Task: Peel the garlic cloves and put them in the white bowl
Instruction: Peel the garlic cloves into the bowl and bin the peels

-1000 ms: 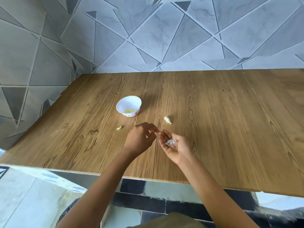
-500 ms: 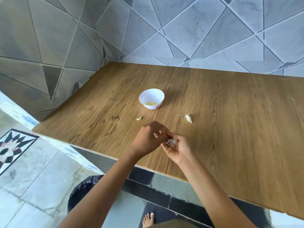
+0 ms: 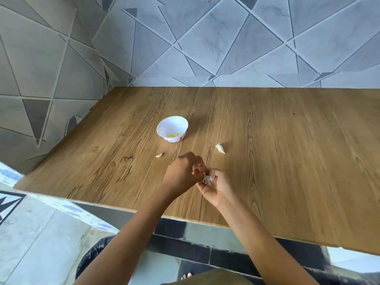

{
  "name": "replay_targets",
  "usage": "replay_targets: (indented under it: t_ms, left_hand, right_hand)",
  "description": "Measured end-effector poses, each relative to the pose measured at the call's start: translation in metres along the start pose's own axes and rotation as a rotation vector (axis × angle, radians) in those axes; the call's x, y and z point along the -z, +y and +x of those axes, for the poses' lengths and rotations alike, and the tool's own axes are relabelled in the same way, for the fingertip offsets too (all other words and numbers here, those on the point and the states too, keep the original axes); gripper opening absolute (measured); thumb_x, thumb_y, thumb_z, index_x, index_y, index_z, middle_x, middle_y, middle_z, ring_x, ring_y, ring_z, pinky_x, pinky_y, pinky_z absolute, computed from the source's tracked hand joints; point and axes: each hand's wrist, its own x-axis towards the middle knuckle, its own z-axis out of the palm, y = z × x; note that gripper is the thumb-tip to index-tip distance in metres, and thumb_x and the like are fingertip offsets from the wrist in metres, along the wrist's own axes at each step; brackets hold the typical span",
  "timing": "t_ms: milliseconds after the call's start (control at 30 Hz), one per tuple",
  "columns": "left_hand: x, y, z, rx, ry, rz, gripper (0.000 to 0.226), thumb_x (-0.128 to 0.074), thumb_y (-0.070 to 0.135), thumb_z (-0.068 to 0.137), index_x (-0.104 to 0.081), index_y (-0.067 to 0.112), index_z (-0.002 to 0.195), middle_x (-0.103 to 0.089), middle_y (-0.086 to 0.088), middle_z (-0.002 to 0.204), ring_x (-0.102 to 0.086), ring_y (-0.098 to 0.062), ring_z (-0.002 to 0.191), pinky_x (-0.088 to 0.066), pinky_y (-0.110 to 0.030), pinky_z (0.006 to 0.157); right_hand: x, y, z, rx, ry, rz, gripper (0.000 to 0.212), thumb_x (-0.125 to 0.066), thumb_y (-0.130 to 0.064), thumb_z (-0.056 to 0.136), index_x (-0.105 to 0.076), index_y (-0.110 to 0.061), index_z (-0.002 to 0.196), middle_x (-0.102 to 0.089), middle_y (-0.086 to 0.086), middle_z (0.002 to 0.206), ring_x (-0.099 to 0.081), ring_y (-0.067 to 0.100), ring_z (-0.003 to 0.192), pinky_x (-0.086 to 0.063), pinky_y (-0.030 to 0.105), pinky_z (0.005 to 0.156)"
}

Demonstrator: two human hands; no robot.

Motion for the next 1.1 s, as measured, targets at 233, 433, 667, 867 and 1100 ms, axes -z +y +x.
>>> replay_targets:
  t_ms: [233,433,667,867,1100]
  left_hand:
    - [0.003,0.002,0.01,-0.081,-0.074,0.062,0.01,-0.068,0.021,0.08,-0.073,0.023,0.088,-0.054,0.01,0.092,-0.048,-0.002,0.066,-0.045,-0.024,0.059]
    - [0.002,0.001,0.015,-0.099,-0.042,0.001,0.012,-0.07,0.014,0.078,-0.073,0.022,0.086,-0.06,0.005,0.094,-0.047,0.0,0.065,-0.047,-0.027,0.06]
    - [0.003,-0.002,0.019,-0.125,-0.061,-0.023,0.011,-0.069,0.015,0.078,-0.073,0.023,0.084,-0.061,0.006,0.093,-0.048,-0.001,0.064,-0.05,-0.03,0.061]
    - [0.002,-0.009,0.024,-0.072,-0.057,0.037,0.008,-0.069,0.017,0.076,-0.069,0.018,0.083,-0.058,0.006,0.09,-0.054,-0.009,0.069,-0.049,-0.031,0.061]
    - [0.005,-0.012,0.028,-0.126,-0.028,0.254,0.014,-0.059,0.029,0.085,-0.067,0.024,0.095,-0.057,0.009,0.102,-0.058,-0.013,0.074,-0.037,-0.024,0.055]
  right_hand:
    - [0.0,-0.006,0.002,0.049,0.006,0.043,0.022,-0.042,-0.005,0.093,-0.062,0.002,0.087,-0.069,0.015,0.077,-0.067,0.021,0.073,-0.052,0.028,0.077]
    - [0.001,-0.008,0.001,0.069,0.02,0.084,0.024,-0.042,-0.006,0.094,-0.062,0.005,0.087,-0.069,0.016,0.076,-0.063,0.021,0.077,-0.05,0.029,0.082]
    - [-0.002,-0.01,0.002,0.086,0.009,0.094,0.024,-0.041,-0.005,0.094,-0.062,0.005,0.091,-0.068,0.016,0.081,-0.064,0.022,0.081,-0.05,0.03,0.085]
    - [-0.006,-0.007,0.004,0.078,-0.02,0.075,0.028,-0.039,-0.007,0.096,-0.062,0.003,0.085,-0.07,0.015,0.074,-0.064,0.021,0.076,-0.05,0.028,0.079]
    - [-0.003,-0.01,0.006,0.095,-0.018,0.022,0.03,-0.039,-0.011,0.097,-0.064,0.004,0.093,-0.068,0.014,0.088,-0.064,0.02,0.08,-0.053,0.028,0.073]
